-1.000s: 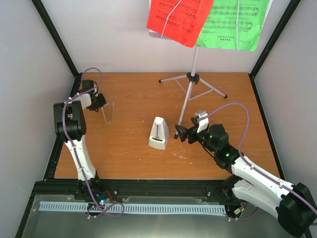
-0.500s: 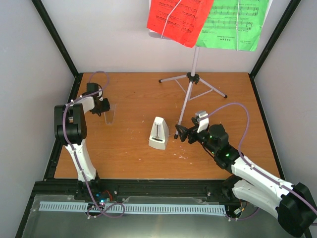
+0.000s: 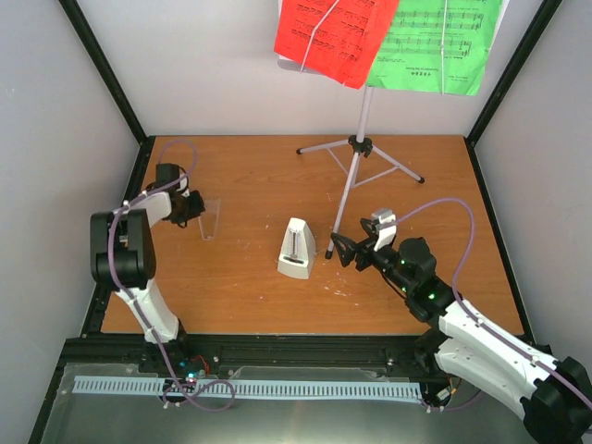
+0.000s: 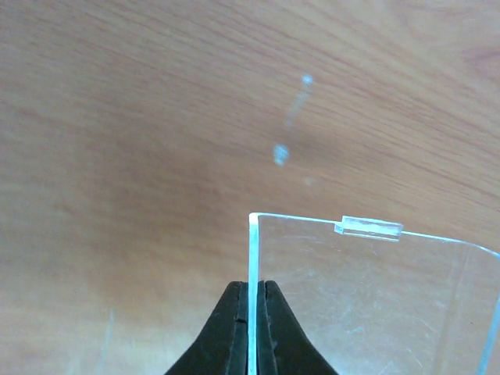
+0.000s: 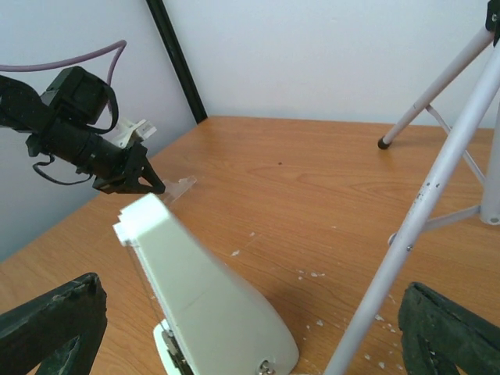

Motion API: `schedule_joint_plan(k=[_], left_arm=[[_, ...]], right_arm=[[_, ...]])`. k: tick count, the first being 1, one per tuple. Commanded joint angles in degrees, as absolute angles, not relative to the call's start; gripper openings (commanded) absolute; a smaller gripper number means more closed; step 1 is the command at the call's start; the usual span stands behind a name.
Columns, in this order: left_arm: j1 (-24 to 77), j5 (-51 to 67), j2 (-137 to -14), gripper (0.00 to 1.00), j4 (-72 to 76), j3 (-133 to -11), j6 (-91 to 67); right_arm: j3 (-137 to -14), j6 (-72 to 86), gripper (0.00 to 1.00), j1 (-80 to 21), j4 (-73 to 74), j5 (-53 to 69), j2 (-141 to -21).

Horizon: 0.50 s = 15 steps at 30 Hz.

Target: Pack up the instrument practice props

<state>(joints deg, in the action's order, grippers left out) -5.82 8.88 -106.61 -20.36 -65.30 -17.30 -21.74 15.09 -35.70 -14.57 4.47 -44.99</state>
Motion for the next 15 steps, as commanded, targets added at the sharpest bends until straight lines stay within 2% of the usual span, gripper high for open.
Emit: schedule_joint_plan(k=[1,4,7,11,15], left_arm=[[-5.7,19.1,-94.8,0.0,-19.6,-61.7,-22.8],[-5.7,28.4,-87.0,0.0,-18.0,-55.3,-29.0],[-4.6,40.1,-79.1,0.0,-11.7,-47.3,-42.0],[1.1,43.8,-69.4,0.0,-6.8,-40.8,-54.1],[1.6,49.3,-66.2,0.0,-13.0,-41.1,-57.9]], right_arm=[[-20.0,16.6,1.0,-35.5,-17.8,6.0,-41.4],[-18.9,14.6,0.99,-35.7,-19.9,8.6,-38.5],[-18.2,10.7,0.97,-36.3,-23.4,13.4,-34.9],[-18.6,5.4,0.97,-39.5,-29.2,14.6,-33.4],[-23.3,-5.0,0.97,-46.3,-27.9,10.6,-40.3]])
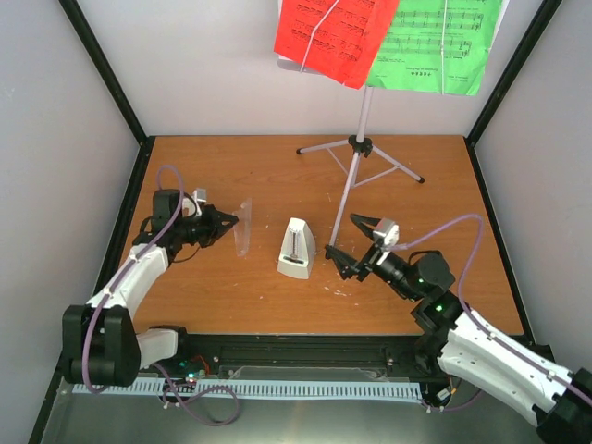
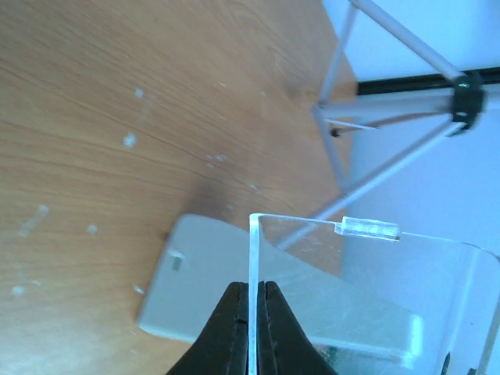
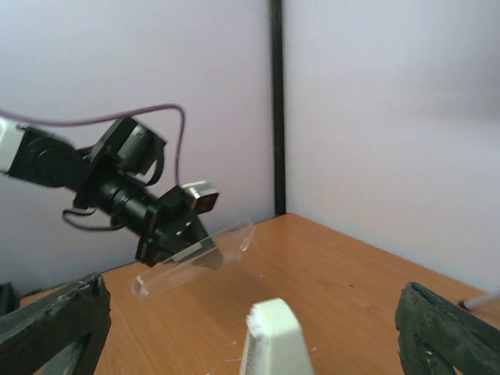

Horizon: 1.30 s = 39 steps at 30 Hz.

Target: Pack up the instrument practice props

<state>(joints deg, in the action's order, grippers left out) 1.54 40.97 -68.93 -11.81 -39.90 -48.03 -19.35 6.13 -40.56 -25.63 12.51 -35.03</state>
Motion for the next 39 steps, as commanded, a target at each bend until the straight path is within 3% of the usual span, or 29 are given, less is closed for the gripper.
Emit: schedule_joint_plan(k=[1,7,16,28,32,39], left_arm=[[1.7,50.1,-65.5,0.0,-14.6,-41.5,-58.4],[1.9,52.9,-62.5,0.0,-23.2,-43.4,-63.0],[2.8,60.1,-65.7,0.0,-32.7,-46.6,-61.0],[5.2,61.6,-65.7,0.0,-35.8,-44.3,-60.8],[5.8,60.8,-65.3,0.0,-36.6,-44.5,-60.7],[6.0,60.9,-65.1,0.0,-36.3,-44.7,-61.2]], right_arm=[[-24.0,-7.5,0.97,-48.5,-28.3,8.8,-42.3],[-23.9,-21.0,1.0,-62.6,-40.5,-2.0,-53.5],[-28.2,-36.6,1.0,-70.1,-56.7,-3.5,-71.2],[-39.1,-47.7,1.0,-72.2,-52.5,-5.4,-86.2],[-41.2,-50.2,0.96,-72.1,-51.4,-9.4,-89.4],[-41.8,-55.2,0.78,-71.5,-57.1,-17.0,-93.1]])
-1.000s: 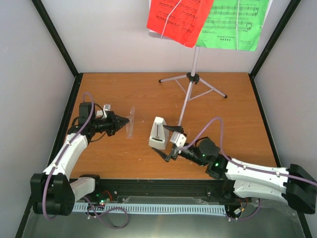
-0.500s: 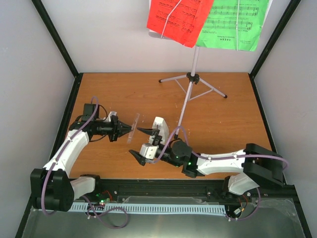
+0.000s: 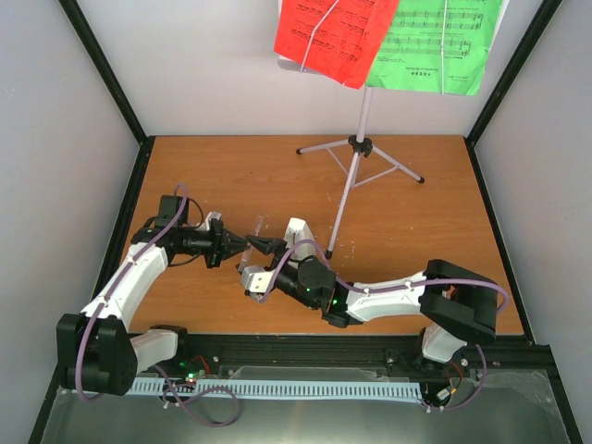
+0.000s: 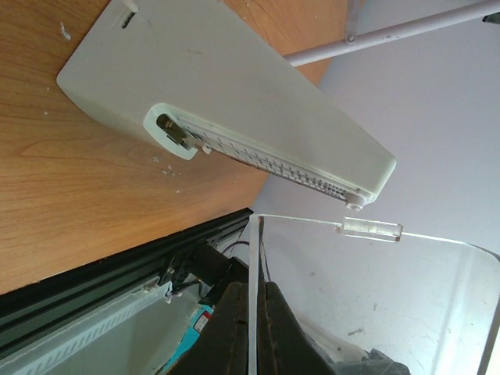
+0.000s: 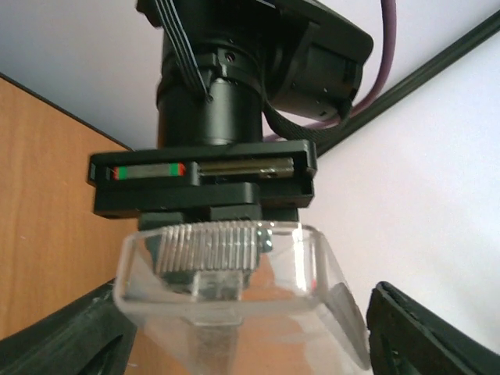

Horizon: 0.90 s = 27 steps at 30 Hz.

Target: Pack up the instrument practice props

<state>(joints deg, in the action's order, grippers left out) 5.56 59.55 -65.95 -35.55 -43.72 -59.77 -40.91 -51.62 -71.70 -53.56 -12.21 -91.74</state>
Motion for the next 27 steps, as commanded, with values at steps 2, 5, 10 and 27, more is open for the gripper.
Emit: schedule_joint_plan(k=[2,5,10,27], left_arm=[[6.0,60.8,-65.0,0.0,-36.4,-44.8,-61.2],[6.1,60.7,-65.0,0.0,-36.4,-44.7,-61.2],[6.1,60.7,-65.0,0.0,-36.0,-44.9,-61.8],[6.1,60.9,-65.1,0.0,-34.8,-44.8,-61.6]], right_arm=[[-41.7,-55.1,0.76,-70.7,-57.1,-16.9,-93.2],[-41.8,-55.0,0.74,-70.0,-56.5,-15.8,-93.1],[-42.5,-56.3,0.72,-69.9,-56.9,-16.3,-94.5],[-44.3,-55.3,0.68,-69.3,-60.4,-17.5,-97.6]])
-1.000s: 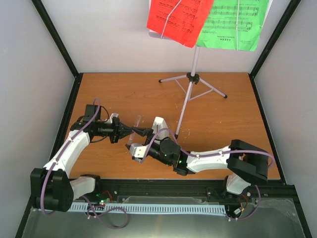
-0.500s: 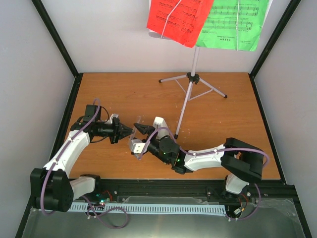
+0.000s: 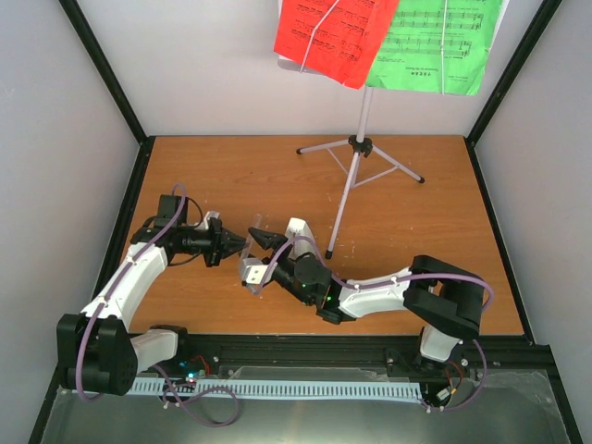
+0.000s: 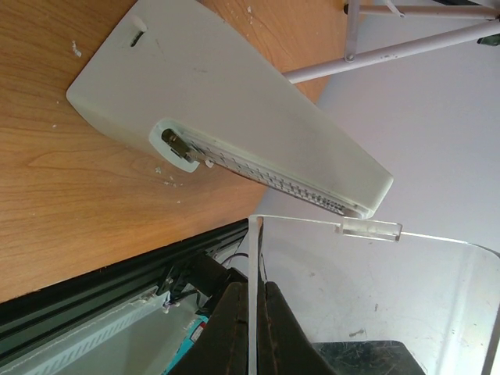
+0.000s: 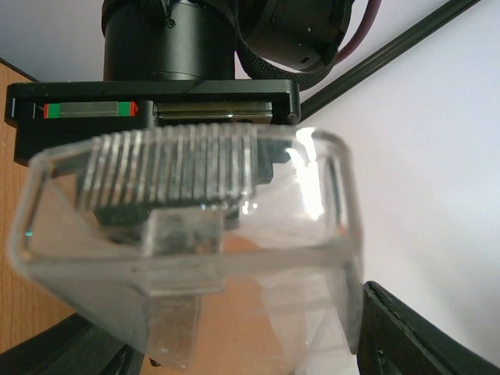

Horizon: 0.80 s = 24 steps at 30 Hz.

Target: Pack up the instrument practice props

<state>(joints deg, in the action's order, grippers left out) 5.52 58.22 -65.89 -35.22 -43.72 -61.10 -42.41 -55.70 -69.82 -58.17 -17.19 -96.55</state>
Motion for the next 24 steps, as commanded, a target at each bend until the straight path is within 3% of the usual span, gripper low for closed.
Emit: schedule_joint_plan(k=[1,4,7,10,11,17,24], left_arm=[[6.1,60.9,-65.1,0.0,-34.6,-44.7,-61.5],[6.1,60.8,-65.2,0.06,-33.5,-44.6,-60.8],[6.1,60.1,-65.1,0.28,-32.9,-45.4,-59.4],[6.1,58.4,-64.9,0.87,-32.7,-46.7,-57.4],[6.1,57.7,-64.9,0.97,-32.7,-46.9,-56.7],[6.1,48.9,-66.8,1.0,-31.9,-47.9,-46.9],[6.2,52.3,-70.7,1.0,-11.4,-39.8,-39.5]], right_arm=[[-44.3,-55.3,0.66,-69.3,-60.5,-17.6,-97.6],[-43.8,-54.9,0.64,-69.1,-61.0,-17.8,-97.2],[-43.2,-54.1,0.63,-69.1,-61.0,-17.4,-96.3],[-42.5,-51.8,0.63,-68.7,-60.7,-16.2,-94.8],[-42.3,-50.8,0.63,-68.5,-60.6,-15.6,-93.7],[-40.0,-44.3,0.62,-68.0,-55.9,-13.5,-84.9],[-36.8,-29.4,0.63,-67.0,-39.2,-12.4,-67.8]])
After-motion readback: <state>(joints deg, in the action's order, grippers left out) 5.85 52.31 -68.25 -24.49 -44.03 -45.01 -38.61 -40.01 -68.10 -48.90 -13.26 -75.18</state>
